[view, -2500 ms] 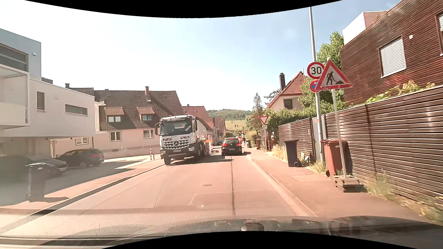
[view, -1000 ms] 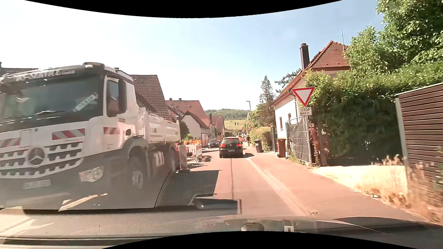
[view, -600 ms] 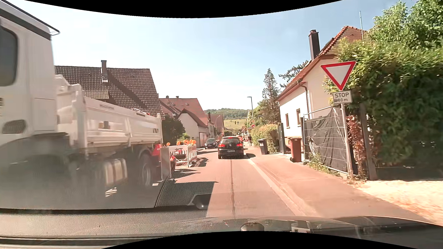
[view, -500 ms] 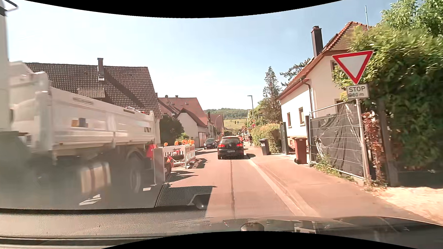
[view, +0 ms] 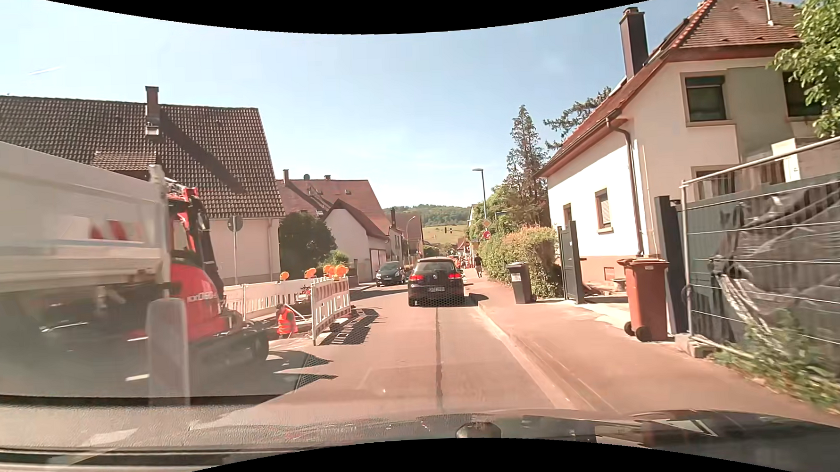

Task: Follow the waypoints while adhering to traffic rules and regulations

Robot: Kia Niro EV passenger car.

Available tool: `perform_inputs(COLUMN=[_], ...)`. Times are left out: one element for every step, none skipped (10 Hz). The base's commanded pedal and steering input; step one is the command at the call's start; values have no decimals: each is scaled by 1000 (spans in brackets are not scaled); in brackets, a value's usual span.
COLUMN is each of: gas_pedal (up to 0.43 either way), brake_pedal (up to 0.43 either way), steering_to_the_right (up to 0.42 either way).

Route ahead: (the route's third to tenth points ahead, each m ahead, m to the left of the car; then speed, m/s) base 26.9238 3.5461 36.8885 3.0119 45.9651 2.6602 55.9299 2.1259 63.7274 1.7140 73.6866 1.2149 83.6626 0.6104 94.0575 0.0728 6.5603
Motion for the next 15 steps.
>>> perform_inputs(gas_pedal=[0, 0, 0, 0, 0, 0, 0, 0, 0, 0, 0, 0, 0, 0, 0], brake_pedal=[183, 189, 195, 195, 195, 189, 189, 183, 171, 152, 134, 134, 128, 128, 128], steering_to_the_right=[1, 0, -3, -6, -7, -6, -5, -5, -5, -5, -5, -5, -5, -5, -5])
